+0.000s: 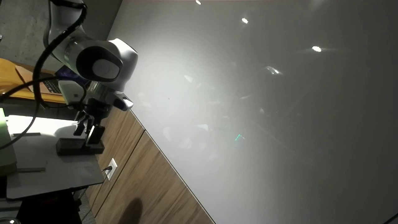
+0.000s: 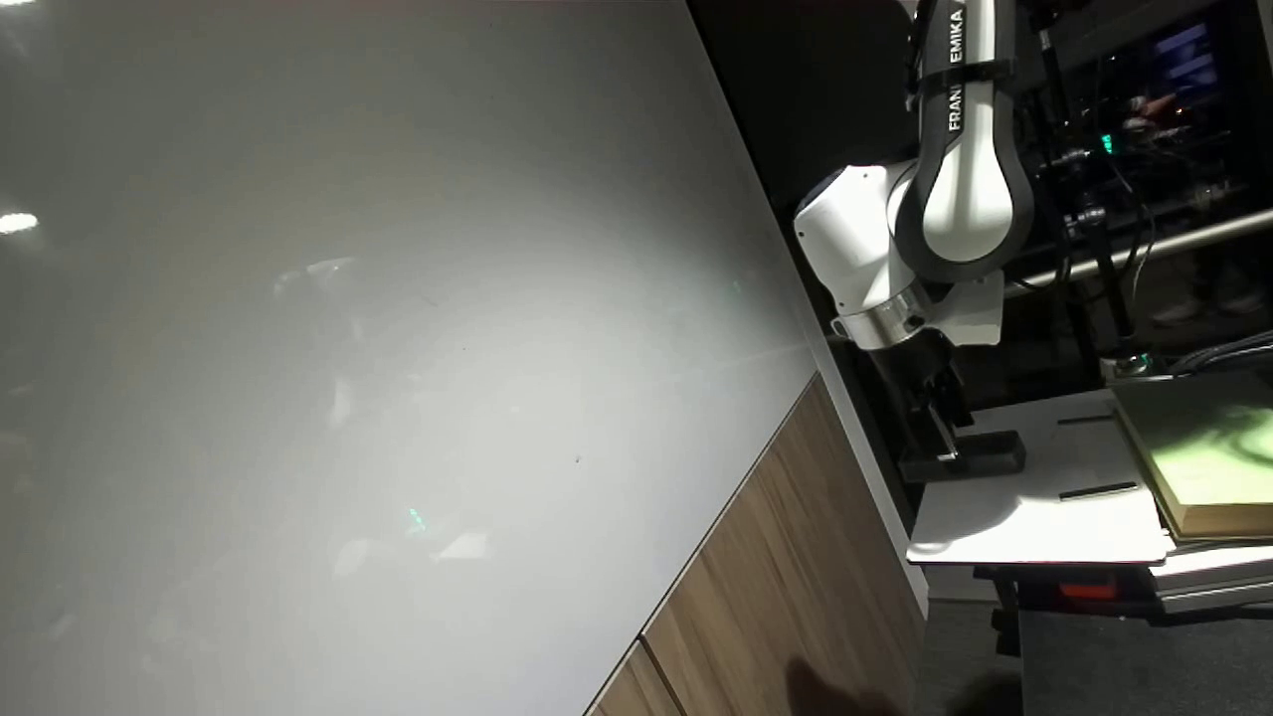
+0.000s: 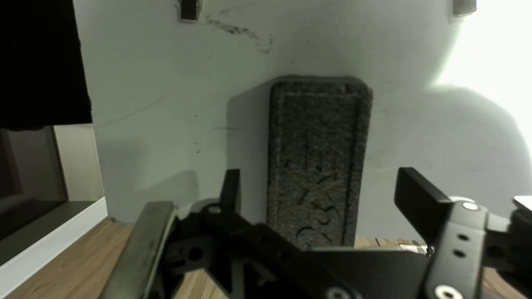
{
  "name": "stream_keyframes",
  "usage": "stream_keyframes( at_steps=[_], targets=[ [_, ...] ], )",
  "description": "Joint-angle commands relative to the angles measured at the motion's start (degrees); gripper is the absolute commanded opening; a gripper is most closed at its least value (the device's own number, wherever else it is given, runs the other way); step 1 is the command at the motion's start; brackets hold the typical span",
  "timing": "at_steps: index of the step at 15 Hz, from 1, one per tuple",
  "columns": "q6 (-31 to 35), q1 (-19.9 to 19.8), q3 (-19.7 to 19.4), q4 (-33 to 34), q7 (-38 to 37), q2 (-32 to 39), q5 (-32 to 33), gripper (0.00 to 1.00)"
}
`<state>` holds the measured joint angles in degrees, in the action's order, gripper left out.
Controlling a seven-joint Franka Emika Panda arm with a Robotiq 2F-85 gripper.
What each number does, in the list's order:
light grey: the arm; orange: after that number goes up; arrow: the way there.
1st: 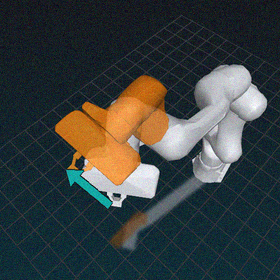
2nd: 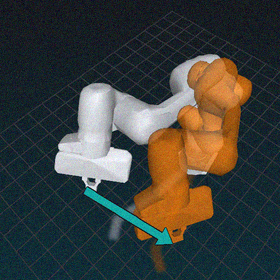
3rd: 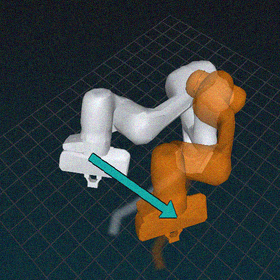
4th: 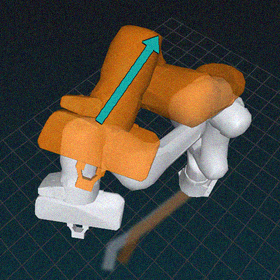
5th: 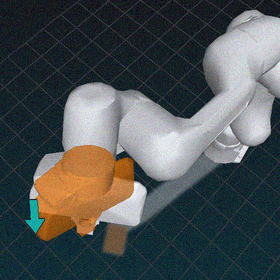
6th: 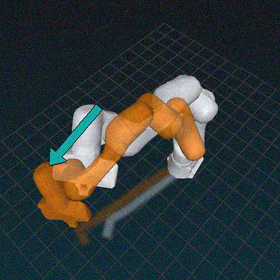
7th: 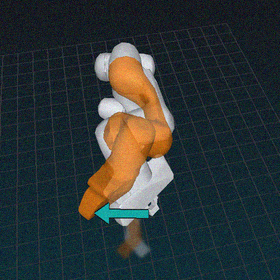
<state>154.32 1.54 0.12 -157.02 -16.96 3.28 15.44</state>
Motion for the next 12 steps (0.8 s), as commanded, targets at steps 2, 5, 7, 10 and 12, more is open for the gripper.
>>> stream_keyframes(
  at_steps=[2, 5, 7, 10, 12],
  targets=[
    [-1.35, 0.01, -0.05, 0.22, 2.95, -1.62, -2.03, 1.0],
    [-0.2, -0.5, -0.04, -1.18, 7.17, -4.55, -4.1, 1.0],
    [-1.43, -0.61, 0.04, -2.12, 10.01, -8.07, -5.96, 1.0],
    [-7.11, -0.43, 0.32, -2.08, 12.35, -15.85, -6.13, 1.0],
    [-11.68, -0.25, 0.27, -1.67, 14.82, -21.25, -6.74, 1.0]
  ],
)
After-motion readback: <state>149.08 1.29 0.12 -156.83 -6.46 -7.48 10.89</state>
